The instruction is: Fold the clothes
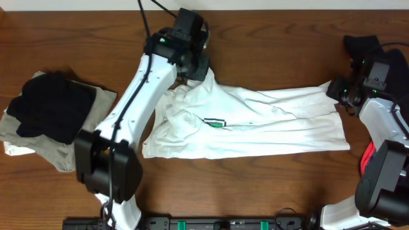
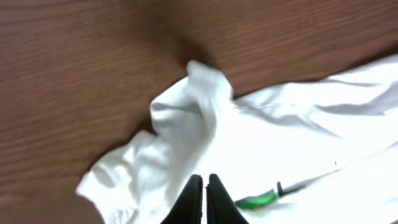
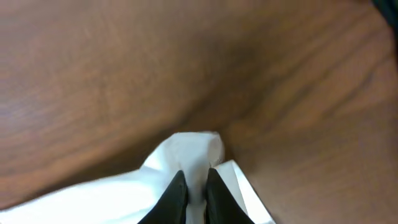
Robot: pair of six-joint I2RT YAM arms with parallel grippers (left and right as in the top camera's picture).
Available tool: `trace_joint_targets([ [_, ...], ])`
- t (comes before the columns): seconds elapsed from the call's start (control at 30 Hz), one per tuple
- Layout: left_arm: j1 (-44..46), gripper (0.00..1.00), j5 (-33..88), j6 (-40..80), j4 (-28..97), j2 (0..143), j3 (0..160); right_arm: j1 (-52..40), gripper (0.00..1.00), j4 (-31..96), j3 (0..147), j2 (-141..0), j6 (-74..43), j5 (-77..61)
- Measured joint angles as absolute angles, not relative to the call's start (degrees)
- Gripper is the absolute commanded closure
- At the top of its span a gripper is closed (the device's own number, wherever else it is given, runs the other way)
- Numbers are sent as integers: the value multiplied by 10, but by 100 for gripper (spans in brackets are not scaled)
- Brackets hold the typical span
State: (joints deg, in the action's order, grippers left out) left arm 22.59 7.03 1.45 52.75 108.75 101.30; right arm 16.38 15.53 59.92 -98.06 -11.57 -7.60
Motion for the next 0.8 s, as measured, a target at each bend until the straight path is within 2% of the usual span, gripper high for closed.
trace_joint_targets([
  [0.33, 226, 92, 70, 14, 507, 1084, 1013, 164, 88, 107, 599, -981, -123, -87],
  [0.4, 226, 85, 70, 15, 491, 1086, 1013, 164, 88, 102, 599, -981, -126, -88],
  [0.47, 226, 64, 70, 13, 473, 1092, 1013, 164, 89, 102, 599, -981, -127, -89],
  [0.5, 226, 58, 70, 14, 466, 1096, 1013, 164, 89, 104, 599, -981, -128, -90],
  [0.57, 226, 51, 71, 13, 452, 1116, 1014, 164, 89, 107, 599, -981, -129, -90],
  [0.8, 231, 47, 71, 10, 430, 1228, 1015, 164, 89, 125, 599, -981, -130, -90],
])
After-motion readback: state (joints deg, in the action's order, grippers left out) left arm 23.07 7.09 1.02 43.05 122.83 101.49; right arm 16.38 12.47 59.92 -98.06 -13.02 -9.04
